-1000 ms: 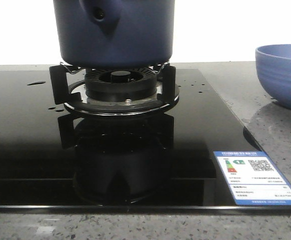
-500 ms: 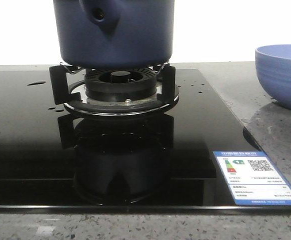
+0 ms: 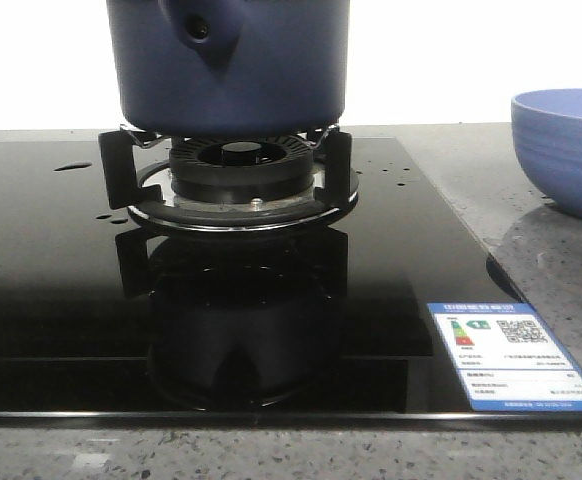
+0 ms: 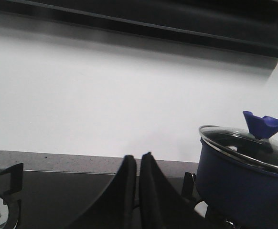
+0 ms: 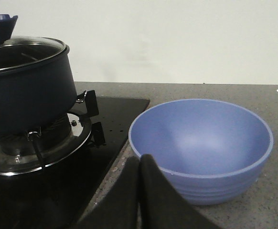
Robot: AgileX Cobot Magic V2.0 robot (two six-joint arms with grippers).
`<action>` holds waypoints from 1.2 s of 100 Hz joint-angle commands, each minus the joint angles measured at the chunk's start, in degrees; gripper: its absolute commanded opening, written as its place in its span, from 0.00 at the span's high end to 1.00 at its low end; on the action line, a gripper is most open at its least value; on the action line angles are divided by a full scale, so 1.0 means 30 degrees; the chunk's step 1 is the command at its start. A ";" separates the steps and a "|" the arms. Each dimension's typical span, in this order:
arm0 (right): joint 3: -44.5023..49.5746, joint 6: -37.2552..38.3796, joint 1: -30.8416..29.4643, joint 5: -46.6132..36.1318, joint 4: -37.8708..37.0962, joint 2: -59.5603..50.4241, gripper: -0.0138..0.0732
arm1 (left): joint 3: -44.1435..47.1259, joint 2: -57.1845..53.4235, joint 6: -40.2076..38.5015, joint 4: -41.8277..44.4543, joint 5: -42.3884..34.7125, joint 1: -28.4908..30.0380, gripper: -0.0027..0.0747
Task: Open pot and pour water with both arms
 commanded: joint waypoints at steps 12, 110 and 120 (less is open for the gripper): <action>-0.0500 -0.0277 0.0015 -0.0535 0.0628 0.0072 0.91 | -0.0502 0.0180 -0.0141 -0.0418 -0.0200 -0.0146 0.99; -0.0500 -0.0277 0.0015 -0.0535 0.0628 0.0072 0.91 | 0.4538 -0.2672 -2.3896 2.4429 -0.2427 -0.0103 0.99; -0.0500 -0.0277 0.0015 -0.0535 0.0628 0.0072 0.91 | 0.5800 -0.3744 -2.3936 2.4617 -0.2598 -0.0063 0.99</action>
